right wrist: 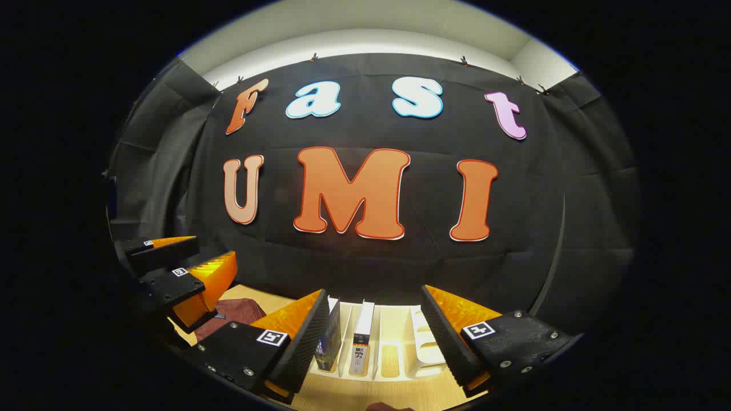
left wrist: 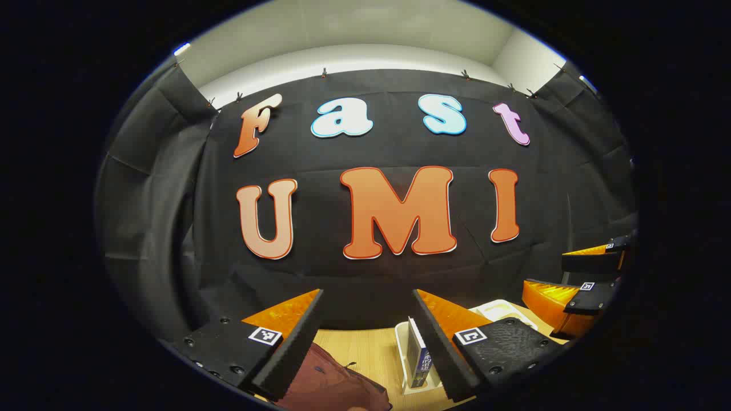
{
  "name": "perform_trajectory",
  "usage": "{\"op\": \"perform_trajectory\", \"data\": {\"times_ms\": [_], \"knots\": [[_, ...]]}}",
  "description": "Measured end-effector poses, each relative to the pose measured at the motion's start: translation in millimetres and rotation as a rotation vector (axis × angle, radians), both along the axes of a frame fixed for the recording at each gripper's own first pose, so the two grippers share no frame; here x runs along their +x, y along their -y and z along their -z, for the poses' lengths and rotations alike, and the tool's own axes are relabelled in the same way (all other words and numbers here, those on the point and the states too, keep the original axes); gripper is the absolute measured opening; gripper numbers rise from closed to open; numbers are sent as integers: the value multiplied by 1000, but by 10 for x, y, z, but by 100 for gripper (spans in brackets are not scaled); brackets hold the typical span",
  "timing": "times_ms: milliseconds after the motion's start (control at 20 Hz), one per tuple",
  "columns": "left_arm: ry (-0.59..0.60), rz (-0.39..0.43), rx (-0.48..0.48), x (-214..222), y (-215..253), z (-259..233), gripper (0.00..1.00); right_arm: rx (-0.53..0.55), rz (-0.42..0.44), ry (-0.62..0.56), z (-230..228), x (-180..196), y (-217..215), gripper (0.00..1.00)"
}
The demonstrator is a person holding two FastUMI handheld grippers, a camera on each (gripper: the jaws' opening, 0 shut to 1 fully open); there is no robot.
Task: Open the schoolbag, grab two books from the bookshelf and put them into the schoolbag.
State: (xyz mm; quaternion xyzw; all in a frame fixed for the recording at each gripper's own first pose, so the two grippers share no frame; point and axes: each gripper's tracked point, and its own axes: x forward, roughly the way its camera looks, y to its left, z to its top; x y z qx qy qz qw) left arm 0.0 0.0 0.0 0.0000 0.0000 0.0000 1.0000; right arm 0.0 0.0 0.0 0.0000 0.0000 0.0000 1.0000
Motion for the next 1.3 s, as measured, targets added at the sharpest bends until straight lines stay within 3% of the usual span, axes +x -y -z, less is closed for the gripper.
{"op": "perform_trajectory", "data": {"times_ms": [450,500,550,1300], "knots": [[-10,8,2,-9,11,50,97,5,-9,-5,19,-20,-26,95],[-10,8,3,-8,8,31,94,5,-8,-7,23,-12,-20,95],[-9,7,4,-10,3,37,97,3,-7,-7,29,-14,-16,95],[-6,5,18,21,-6,11,94,-7,-7,-6,27,9,-11,95]]}}
